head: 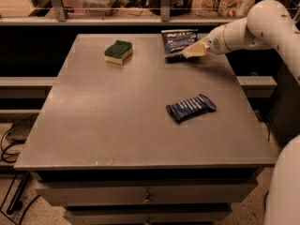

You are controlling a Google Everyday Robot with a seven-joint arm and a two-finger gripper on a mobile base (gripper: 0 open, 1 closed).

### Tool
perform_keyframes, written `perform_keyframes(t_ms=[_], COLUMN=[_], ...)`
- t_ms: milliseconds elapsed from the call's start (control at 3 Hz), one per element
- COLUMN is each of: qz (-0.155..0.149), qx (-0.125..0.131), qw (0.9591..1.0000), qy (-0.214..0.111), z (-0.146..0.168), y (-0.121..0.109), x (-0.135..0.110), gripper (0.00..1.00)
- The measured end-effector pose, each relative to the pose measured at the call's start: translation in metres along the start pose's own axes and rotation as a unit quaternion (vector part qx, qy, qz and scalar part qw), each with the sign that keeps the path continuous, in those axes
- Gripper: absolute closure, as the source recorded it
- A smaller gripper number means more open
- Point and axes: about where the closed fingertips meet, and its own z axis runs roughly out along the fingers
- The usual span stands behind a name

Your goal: Pick blue chip bag

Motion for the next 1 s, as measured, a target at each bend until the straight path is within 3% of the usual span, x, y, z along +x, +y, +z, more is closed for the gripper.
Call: perform_keyframes(t_ms=[333,667,1000], qz=[-0.008,-0.072,-0.165], qx=[-0.011,-0.012,-0.008], qw=[0.9997,0.9967,0.9848], qy=[-0.019,-0.034,-0.052], z=[-0.007,-0.031,-0.078], y=[0.0,0.017,0.046], x=[-0.012,-0.049,-0.099], gripper=[0.74,0.96,1.0])
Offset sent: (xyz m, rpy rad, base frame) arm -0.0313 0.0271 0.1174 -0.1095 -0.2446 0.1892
